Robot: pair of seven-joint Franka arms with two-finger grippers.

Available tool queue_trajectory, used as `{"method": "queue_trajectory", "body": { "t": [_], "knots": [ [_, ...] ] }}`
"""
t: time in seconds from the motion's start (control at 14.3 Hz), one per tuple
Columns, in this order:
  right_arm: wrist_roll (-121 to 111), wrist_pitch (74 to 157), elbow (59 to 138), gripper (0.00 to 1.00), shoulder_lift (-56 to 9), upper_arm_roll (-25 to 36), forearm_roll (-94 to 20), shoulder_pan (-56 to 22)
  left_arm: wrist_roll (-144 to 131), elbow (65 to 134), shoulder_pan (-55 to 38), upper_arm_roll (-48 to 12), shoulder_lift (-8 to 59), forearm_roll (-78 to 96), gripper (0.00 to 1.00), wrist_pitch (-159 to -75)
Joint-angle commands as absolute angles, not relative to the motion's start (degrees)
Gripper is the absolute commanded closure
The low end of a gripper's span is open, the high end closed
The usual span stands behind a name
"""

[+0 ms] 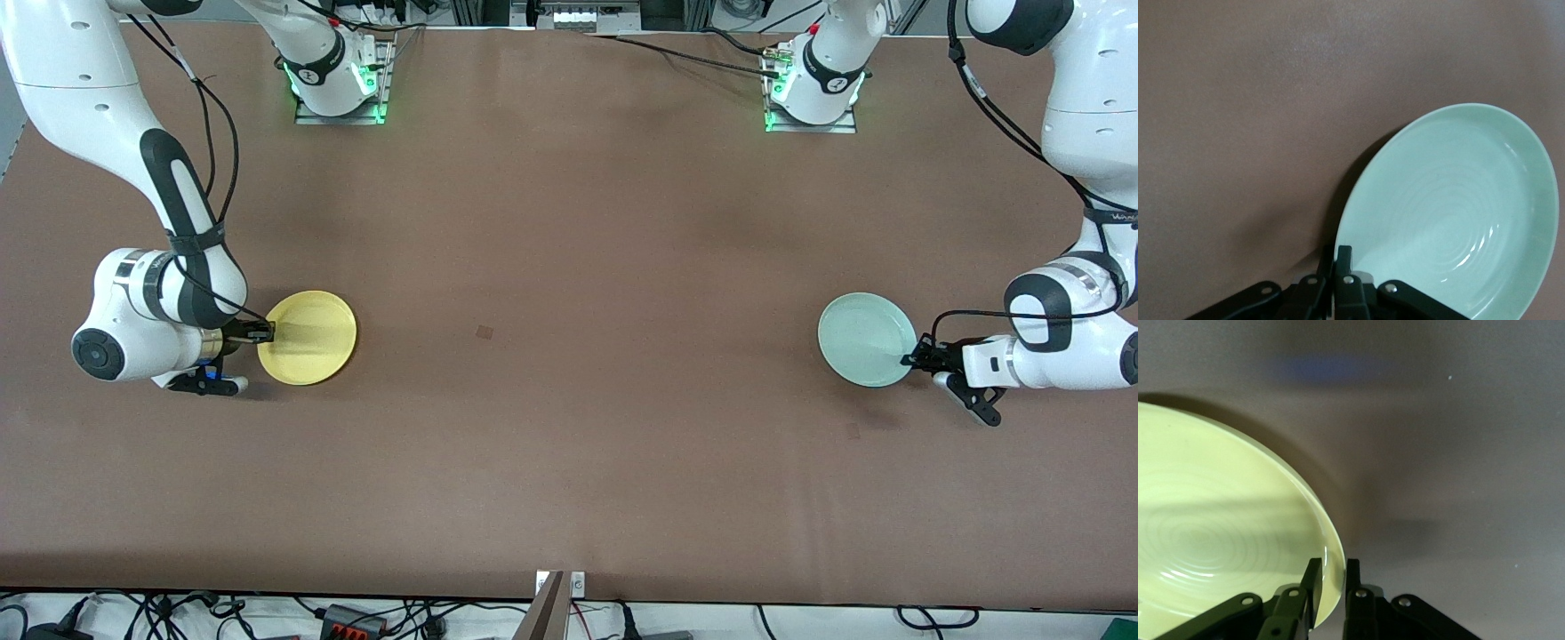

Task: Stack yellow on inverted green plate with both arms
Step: 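Close the right gripper on the yellow rim while the left gripper grips the green rim, then lift and flip the green plate with the left gripper toward the table middle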

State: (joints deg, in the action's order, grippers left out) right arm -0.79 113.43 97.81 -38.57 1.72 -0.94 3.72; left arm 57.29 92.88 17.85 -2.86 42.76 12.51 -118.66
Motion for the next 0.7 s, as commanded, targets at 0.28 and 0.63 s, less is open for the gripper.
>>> {"method": "queue_trajectory", "body": {
  "t": [0.28,0.63],
  "knots": [
    [-2.4,112.7,96.7,1.00,-39.2,1.2,-1.8,4.3,50.9,89.6,15.5,-3.3,36.7,8.5,0.99,-115.4],
    [-2.7,112.3,96.4,1.00,-38.9,1.3,-1.8,4.3,39.9,86.7,8.8,-3.4,30.2,-1.4,0.99,-114.4]
  ]
}}
